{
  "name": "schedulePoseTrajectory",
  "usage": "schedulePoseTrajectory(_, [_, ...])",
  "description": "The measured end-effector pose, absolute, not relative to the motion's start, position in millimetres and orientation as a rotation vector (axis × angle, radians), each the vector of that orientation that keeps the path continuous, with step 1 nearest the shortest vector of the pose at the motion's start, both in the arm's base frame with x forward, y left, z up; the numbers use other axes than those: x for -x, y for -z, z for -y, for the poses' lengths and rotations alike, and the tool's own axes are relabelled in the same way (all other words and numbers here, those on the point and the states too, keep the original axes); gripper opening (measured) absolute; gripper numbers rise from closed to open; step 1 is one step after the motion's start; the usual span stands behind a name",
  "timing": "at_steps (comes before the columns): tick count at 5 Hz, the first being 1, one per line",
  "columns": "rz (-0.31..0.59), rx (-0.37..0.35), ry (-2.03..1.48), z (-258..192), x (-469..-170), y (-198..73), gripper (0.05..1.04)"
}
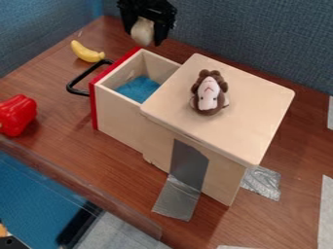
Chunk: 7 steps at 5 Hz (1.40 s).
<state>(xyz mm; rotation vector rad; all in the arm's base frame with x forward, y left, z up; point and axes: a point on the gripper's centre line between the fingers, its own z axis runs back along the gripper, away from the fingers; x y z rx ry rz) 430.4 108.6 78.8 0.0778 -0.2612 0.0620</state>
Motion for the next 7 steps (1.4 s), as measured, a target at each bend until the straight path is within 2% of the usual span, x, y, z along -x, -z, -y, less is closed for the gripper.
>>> schedulePoseTrajectory(2, [0.156, -0.117, -0.107, -121.1, -447.7, -36.9, 0.885])
schedulePoseTrajectory(3, [0.124, -0.118, -0.102, -120.4, -454.6, -28.2, 0.885])
schedulePoseTrajectory(5, [0.106, -0.090, -0.095, -118.5, -460.8, -36.2, 1.005])
schedulePoseTrajectory(6, [0.098, -0.058, -0.101, -119.7, -459.1, -40.2, 1.001])
schedulePoseTrajectory(7, [0.132, -0.042, -0.104, -125.3, -458.7, -57.8, 1.001])
